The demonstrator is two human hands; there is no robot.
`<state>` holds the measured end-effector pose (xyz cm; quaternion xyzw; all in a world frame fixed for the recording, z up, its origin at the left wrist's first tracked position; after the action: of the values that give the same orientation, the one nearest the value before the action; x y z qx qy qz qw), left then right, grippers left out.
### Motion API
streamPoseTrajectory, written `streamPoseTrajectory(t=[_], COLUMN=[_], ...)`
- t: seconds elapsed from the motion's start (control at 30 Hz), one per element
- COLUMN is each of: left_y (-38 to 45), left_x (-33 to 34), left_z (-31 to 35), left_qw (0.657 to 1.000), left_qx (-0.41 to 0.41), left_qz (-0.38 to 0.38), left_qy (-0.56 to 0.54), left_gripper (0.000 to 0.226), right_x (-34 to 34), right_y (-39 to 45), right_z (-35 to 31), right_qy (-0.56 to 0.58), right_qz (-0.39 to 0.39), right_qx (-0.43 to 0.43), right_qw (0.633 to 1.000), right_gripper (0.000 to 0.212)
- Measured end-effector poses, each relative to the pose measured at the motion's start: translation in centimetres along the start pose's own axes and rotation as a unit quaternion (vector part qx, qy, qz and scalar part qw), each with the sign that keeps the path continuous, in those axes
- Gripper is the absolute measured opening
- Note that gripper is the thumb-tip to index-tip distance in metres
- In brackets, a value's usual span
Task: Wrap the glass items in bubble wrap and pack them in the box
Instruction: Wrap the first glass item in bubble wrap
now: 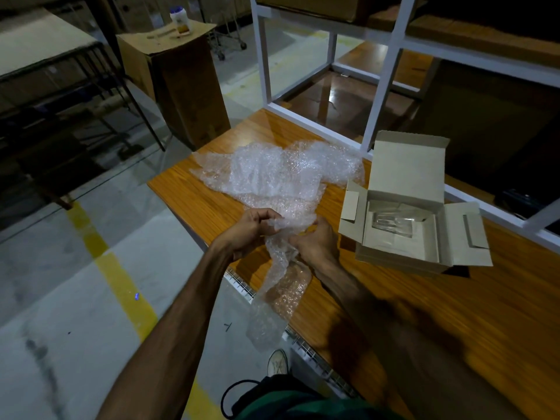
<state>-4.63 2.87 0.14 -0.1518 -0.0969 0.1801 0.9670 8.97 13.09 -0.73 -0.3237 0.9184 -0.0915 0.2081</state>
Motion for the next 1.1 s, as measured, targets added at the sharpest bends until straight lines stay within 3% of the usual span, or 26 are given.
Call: streamPoseTrajectory(t=[0.1, 0.27, 0.47, 0.63, 0.7, 0.8, 0.9, 1.0, 1.1], left_y=[-0.6, -2.0, -1.9, -2.2, -2.2, -2.2, -2.2, -2.2, -2.6], left_x=[0.2, 0.5, 0.1, -0.9, -1.3, -1.6, -1.1, -1.1, -1.6], left_z=[0.3, 1.8, 2.5, 2.6, 2.4, 2.3, 2.8, 2.1, 0.6], left_qw=[1.0, 0.993, 0.953, 0.936, 0.93, 0.921, 0.912, 0.93, 0.966], left_qx=[0.008, 0.035, 0.097, 0.122, 0.125, 0.14, 0.149, 0.116, 0.056], left_qz=[-0.006, 0.046, 0.139, 0.185, 0.199, 0.215, 0.229, 0.221, 0.201], left_qy=[0.014, 0.103, 0.252, 0.274, 0.282, 0.295, 0.306, 0.271, 0.15], left_gripper=[0.03, 0.03, 0.025, 0.024, 0.026, 0.03, 0.032, 0.028, 0.021], right_x=[0.4, 0.6, 0.6, 1.1, 0.6, 0.2, 0.9, 1.1, 0.9], right_y=[0.0, 0.3, -0.3, -1.8, -2.1, -1.2, -0.6, -0.3, 0.2], right_z=[-0.1, 0.3, -0.7, -0.6, -1.1, -2.2, -3.1, -3.8, -4.0], right_qy=[0.002, -0.037, -0.011, 0.124, 0.171, 0.055, -0.068, -0.133, -0.186], right_qz=[-0.01, 0.001, -0.016, -0.146, -0.17, -0.183, -0.188, -0.178, -0.149], right_qx=[-0.028, -0.027, -0.052, -0.016, 0.007, -0.045, -0.095, -0.126, -0.135], right_qw=[1.0, 0.999, 0.998, 0.981, 0.97, 0.98, 0.975, 0.967, 0.962], right_gripper=[0.043, 0.008, 0.019, 0.029, 0.019, 0.018, 0.035, 0.031, 0.023])
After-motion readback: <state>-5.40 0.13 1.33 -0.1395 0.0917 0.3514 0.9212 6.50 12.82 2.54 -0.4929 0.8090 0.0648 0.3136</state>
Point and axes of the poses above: each hand's wrist, its own y-axis towards the middle knuckle, its own x-axis out of the palm, z = x × y, the point moved 10 cm from there along y, towards the middle knuckle, and after that the axes turned 3 degrees about -z, right-handed, at the moved point
